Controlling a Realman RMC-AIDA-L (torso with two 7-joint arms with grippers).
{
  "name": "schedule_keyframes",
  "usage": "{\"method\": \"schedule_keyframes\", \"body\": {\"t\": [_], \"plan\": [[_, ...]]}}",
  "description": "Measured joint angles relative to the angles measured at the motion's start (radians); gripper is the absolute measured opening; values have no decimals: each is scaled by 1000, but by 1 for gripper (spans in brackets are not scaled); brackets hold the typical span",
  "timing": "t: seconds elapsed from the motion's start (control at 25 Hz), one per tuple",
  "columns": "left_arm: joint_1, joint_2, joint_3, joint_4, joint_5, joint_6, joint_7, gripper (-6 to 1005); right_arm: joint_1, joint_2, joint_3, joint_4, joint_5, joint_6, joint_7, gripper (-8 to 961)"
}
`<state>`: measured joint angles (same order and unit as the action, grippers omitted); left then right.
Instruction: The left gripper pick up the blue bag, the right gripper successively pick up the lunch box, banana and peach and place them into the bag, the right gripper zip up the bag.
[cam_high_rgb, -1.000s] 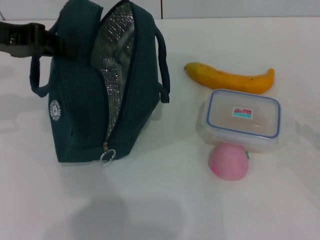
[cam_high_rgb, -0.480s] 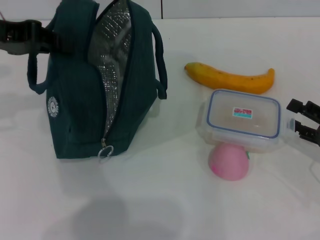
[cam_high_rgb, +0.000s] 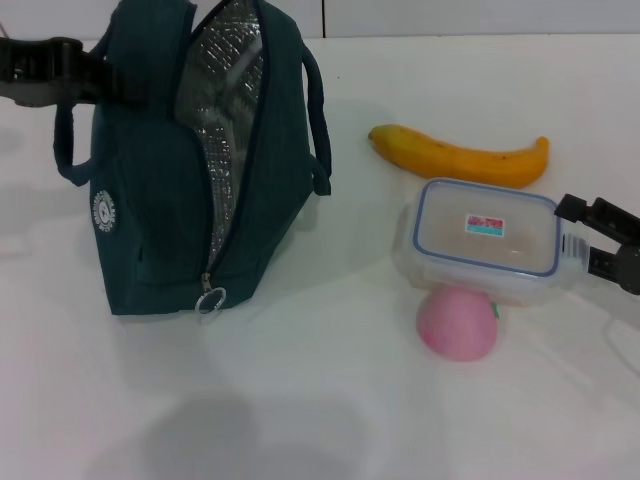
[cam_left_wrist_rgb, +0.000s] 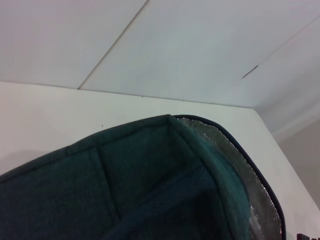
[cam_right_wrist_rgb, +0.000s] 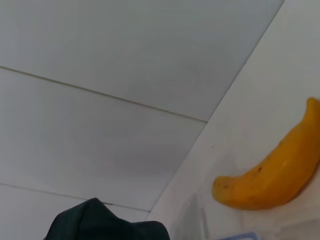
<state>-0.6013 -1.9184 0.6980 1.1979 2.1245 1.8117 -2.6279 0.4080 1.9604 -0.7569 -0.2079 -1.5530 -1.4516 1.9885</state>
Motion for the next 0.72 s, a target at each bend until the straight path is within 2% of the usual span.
{"method": "schedule_keyframes", "body": {"t": [0.4,0.56,0.72], "plan": [[1,-1,0,0,0,0,9,38,6,3,-12,-5,0,-9,-6,861],[4,-1,0,0,0,0,12,38,11,-2,-41,-11,0,-10,-4,860],[6,-2,0,-1,0,0,13,38,17,-6,-61,-11,1,-10,-2,726]]}}
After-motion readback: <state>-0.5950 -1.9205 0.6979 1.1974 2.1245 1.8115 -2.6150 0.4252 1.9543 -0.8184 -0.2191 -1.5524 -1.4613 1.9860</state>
